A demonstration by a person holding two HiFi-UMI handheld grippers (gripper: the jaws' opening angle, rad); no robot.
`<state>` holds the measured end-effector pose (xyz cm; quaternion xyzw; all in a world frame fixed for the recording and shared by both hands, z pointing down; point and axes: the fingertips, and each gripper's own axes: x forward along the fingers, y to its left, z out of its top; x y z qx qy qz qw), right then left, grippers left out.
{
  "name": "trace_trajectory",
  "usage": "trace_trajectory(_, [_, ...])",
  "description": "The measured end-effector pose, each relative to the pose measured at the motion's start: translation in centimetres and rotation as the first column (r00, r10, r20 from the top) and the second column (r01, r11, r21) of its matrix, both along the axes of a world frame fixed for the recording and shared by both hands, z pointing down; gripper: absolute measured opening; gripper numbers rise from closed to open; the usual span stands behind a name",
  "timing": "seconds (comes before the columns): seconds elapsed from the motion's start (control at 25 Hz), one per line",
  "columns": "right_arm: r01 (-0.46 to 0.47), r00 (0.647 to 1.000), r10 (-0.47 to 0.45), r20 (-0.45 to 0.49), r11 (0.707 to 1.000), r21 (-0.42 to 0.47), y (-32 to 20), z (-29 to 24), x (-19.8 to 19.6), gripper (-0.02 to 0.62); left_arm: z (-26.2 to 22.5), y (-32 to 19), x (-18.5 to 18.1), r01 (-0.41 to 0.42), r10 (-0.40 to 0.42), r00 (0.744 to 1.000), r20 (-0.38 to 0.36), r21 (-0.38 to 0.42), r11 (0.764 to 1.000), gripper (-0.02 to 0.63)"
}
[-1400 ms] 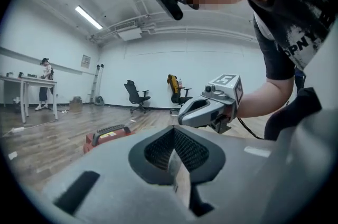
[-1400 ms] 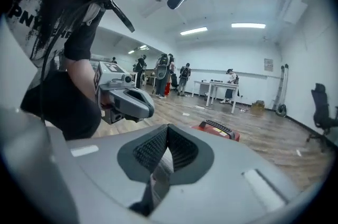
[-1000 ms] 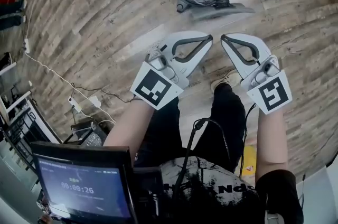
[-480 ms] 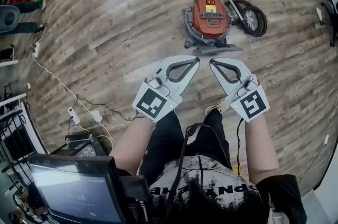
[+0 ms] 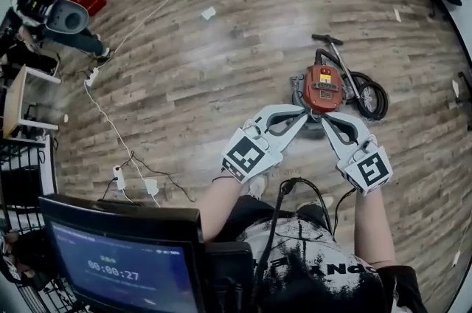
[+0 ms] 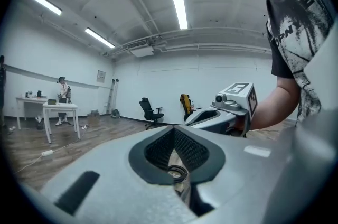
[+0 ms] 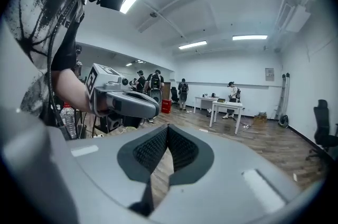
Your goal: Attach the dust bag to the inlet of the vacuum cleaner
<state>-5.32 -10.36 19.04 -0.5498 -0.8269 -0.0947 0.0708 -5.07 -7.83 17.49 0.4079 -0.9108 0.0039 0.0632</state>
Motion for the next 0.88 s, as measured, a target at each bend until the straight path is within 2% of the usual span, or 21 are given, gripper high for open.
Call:
trace_trajectory(0.12, [0.011,1.0,-0.011,0.009,1.0,-0.003,0.3,-1.2,0.3,0.006,-1.8,0.7,0.3,0.002,-0.001,0.999,0.038,-0.024,1.0,0.002])
trace_trajectory(0.36, [0.015,0.999,-0.013,0.049,0.999,-0.036,0.4,-4.4,0.7,0.006,-5.2,1.3,1.0,0.014,-0.013,0.996,0.087,-0.019,1.0,0.002])
trace_trajectory(0.56, [-0.013,0.992,0.022,0.124,0.997,-0.073,0.5,-6.1,1.9,0.006,-6.3,2.0,2.9,0.032,-0.029,0.994,0.106,-0.022,0.999,0.001])
trace_trajectory(0.68, [-0.025,0.993,0.037,0.109,0.994,-0.109,0.2,-6.3,2.3,0.005,-6.6,2.0,3.9,0.037,-0.034,0.992,0.117,-0.024,0.999,0.002])
trace_trajectory(0.88, [-0.033,0.993,0.045,0.108,0.993,-0.115,-0.2,-6.0,2.5,0.005,-6.6,1.7,4.6,0.03,-0.023,0.991,0.129,-0.05,0.998,0.002])
